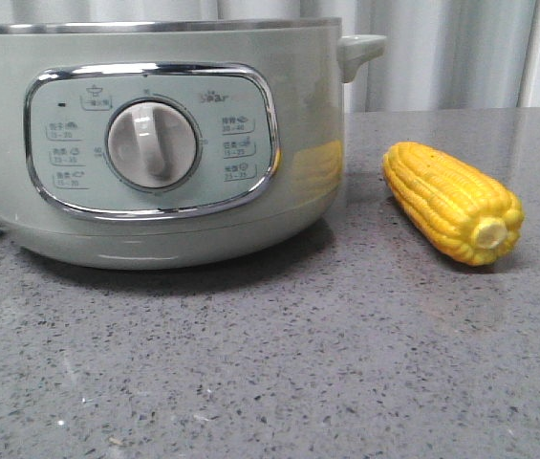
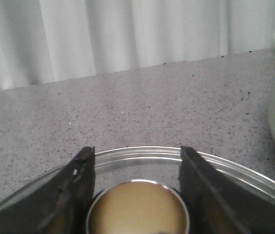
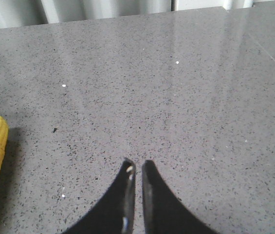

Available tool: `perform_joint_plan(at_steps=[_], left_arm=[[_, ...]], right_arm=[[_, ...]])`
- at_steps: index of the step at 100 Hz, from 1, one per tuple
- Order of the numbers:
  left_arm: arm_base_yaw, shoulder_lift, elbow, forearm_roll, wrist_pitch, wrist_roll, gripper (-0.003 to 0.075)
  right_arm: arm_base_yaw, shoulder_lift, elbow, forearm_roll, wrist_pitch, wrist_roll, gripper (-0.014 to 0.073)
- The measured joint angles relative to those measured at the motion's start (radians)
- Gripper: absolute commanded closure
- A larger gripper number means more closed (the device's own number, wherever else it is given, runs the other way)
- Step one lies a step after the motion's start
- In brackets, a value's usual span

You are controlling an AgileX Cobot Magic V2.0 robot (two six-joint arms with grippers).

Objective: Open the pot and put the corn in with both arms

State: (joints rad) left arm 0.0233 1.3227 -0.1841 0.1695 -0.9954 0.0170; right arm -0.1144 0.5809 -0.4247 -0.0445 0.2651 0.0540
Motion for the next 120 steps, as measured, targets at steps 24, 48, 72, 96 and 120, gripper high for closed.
perform_joint_plan(at_steps=[24, 48, 72, 96, 120], left_arm=[[0.000, 0.020, 0.000, 0.000, -0.008, -0.041, 0.0740], [0.000, 0.022, -0.002, -0.006, 0.006, -0.078, 0.0615], [0.000, 0.022, -0.002, -0.008, 0.010, -0.079, 0.0430], [0.000, 0.022, -0.004, -0.008, -0.016, -0.082, 0.0340], [0.000, -0.039, -0.010, -0.014, -0.061, -0.086, 0.0311]], right_arm=[[0.000, 0.000, 0.000, 0.000, 0.000, 0.000, 0.0641], [0.000, 0.000, 0.000, 0.000, 0.000, 0.000, 0.0641], [0.000, 0.000, 0.000, 0.000, 0.000, 0.000, 0.0641], [0.000, 0.000, 0.000, 0.001, 0.000, 0.000, 0.0641], [0.000, 0.000, 0.000, 0.001, 0.000, 0.000, 0.0641]])
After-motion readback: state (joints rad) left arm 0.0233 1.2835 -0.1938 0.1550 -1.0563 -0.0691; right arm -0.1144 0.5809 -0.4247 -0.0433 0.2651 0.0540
